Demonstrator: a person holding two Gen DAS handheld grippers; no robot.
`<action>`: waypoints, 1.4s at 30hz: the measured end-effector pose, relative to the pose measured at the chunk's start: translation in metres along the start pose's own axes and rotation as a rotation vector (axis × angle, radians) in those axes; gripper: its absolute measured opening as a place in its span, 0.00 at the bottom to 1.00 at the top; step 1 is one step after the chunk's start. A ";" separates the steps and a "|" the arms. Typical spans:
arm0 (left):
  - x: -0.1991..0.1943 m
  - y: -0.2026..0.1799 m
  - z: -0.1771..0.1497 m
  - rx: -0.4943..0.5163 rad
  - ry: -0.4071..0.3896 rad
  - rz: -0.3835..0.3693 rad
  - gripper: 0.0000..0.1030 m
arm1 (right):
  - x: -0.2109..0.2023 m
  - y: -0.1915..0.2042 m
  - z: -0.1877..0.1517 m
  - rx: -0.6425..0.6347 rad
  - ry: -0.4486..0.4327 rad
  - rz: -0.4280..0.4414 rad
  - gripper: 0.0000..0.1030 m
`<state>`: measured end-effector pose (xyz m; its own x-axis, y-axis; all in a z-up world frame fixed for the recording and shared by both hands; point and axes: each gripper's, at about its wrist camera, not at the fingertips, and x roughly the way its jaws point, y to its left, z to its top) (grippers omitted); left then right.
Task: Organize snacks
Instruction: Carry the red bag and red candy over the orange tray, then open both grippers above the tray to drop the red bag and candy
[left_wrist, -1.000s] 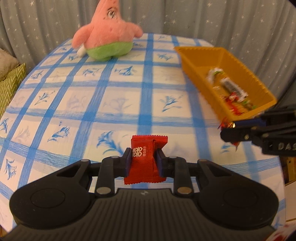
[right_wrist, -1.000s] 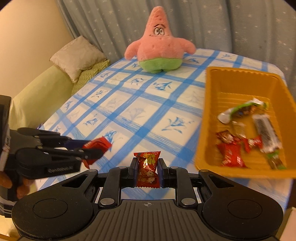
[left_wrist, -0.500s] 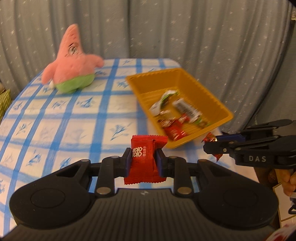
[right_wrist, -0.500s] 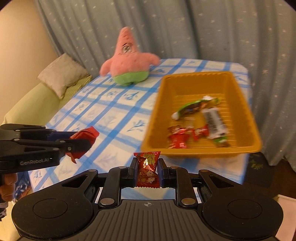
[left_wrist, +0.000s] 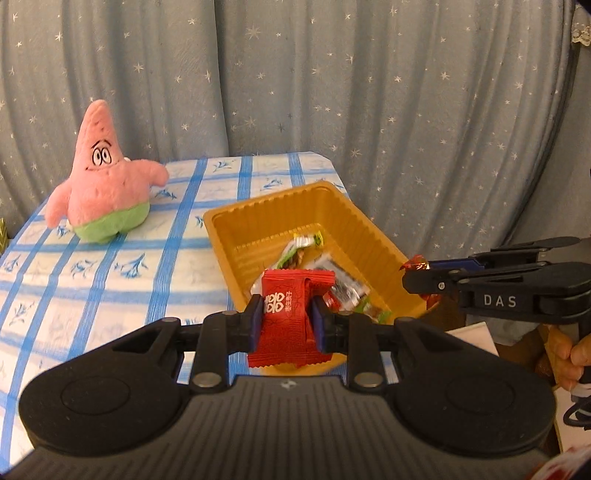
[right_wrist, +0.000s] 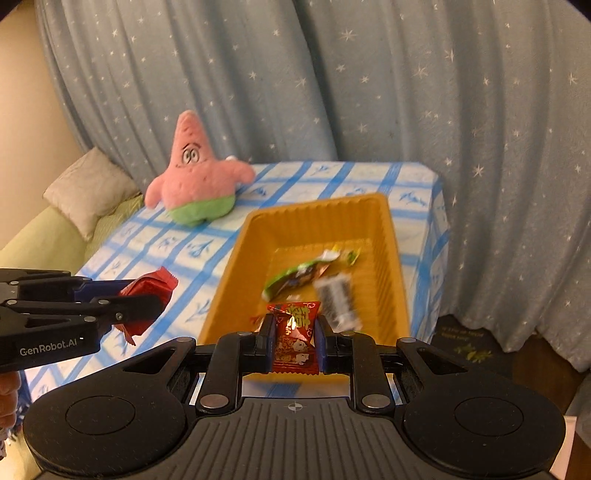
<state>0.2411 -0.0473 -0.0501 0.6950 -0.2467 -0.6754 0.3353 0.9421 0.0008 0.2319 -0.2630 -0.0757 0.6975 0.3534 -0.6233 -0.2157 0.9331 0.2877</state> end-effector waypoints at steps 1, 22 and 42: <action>0.004 0.000 0.004 0.000 -0.002 0.006 0.24 | 0.004 -0.003 0.004 -0.003 -0.002 0.000 0.21; 0.134 0.018 0.063 0.001 0.071 0.104 0.24 | 0.095 -0.055 0.066 0.053 0.003 -0.008 0.21; 0.198 0.022 0.071 0.033 0.100 0.077 0.25 | 0.117 -0.074 0.071 0.097 0.018 -0.024 0.21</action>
<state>0.4308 -0.0918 -0.1312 0.6529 -0.1484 -0.7428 0.3051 0.9491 0.0785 0.3782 -0.2953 -0.1183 0.6893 0.3325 -0.6436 -0.1309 0.9310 0.3408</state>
